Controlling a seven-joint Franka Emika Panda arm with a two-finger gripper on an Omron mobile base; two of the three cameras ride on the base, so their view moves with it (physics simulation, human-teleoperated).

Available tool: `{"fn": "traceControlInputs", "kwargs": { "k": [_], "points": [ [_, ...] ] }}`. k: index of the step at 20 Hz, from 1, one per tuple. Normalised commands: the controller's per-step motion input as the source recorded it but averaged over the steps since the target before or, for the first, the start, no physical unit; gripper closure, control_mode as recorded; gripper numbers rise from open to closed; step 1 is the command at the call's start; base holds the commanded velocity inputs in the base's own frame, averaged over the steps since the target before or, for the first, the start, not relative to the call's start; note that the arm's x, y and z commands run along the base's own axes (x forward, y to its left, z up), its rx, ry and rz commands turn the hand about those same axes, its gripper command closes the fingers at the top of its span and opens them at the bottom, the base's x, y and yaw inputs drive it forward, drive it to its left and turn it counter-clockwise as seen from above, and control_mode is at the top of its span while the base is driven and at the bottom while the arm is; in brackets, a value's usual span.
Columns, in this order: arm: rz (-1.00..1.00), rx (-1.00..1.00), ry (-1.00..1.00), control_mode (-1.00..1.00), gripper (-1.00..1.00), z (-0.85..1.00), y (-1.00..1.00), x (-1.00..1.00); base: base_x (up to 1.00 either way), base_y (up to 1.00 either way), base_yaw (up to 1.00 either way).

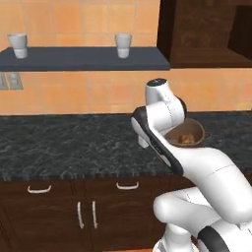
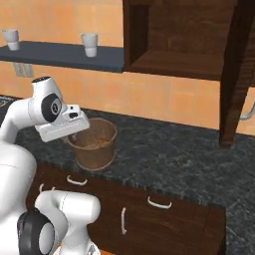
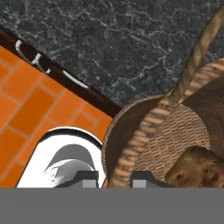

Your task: Open the cabinet, pick up the bread from the cabinet and place it in the basket. Then move the basket to the dining counter.

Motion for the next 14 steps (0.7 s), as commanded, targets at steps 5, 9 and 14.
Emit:
{"fn": "traceControlInputs", "kwargs": {
  "k": [5,9,14],
  "points": [
    [0.00,0.00,0.00,1.00,1.00,0.00,0.00,0.00,0.00,0.99,0.69],
    [0.00,0.00,0.00,1.00,1.00,0.00,0.00,0.00,0.00,0.85,0.80],
    [0.00,0.00,0.00,1.00,1.00,0.00,0.00,0.00,0.00,0.64,0.92]
  ]
}}
